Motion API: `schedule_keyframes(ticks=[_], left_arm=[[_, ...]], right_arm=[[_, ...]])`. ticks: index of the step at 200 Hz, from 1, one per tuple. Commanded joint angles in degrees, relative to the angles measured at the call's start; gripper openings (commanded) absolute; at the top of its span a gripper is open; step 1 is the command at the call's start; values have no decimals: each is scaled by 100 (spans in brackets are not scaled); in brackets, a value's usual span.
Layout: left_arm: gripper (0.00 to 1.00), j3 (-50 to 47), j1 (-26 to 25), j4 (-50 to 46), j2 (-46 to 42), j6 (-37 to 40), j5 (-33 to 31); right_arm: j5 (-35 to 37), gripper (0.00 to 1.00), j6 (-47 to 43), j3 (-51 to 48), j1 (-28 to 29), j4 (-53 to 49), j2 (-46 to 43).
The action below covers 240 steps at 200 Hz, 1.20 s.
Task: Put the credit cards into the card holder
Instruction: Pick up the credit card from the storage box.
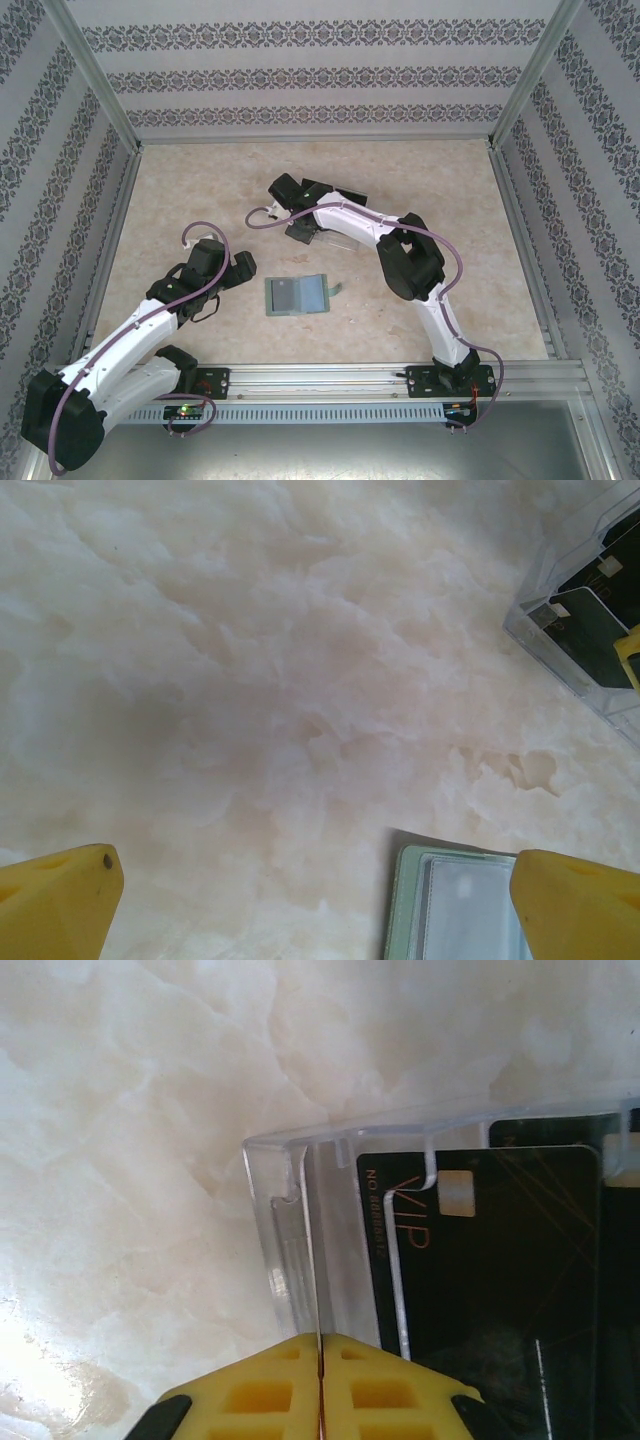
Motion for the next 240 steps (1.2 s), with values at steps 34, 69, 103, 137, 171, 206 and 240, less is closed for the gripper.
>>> schedule_keyframes(ticks=[34, 69, 103, 137, 171, 206, 240], left_arm=[[100, 48, 74, -29, -40, 101, 44], [100, 57, 72, -29, -35, 114, 39], [100, 78, 78, -20, 21, 145, 59], [100, 133, 71, -68, 68, 196, 135], [100, 186, 75, -193, 81, 303, 322], [100, 366, -34, -489, 377, 598, 703], [100, 588, -517, -823, 864, 788, 546]], right_arm=[[52, 0, -156, 299, 77, -269, 30], [103, 0, -233, 402, 126, -316, -70], [177, 0, -271, 561, 234, -376, -323], [195, 0, -94, 661, 391, -380, -758], [98, 0, 420, 523, 429, -354, -1306], [-287, 0, 1415, -359, 345, -142, -2190], [-1330, 0, 2840, -2141, -75, 643, -3446]])
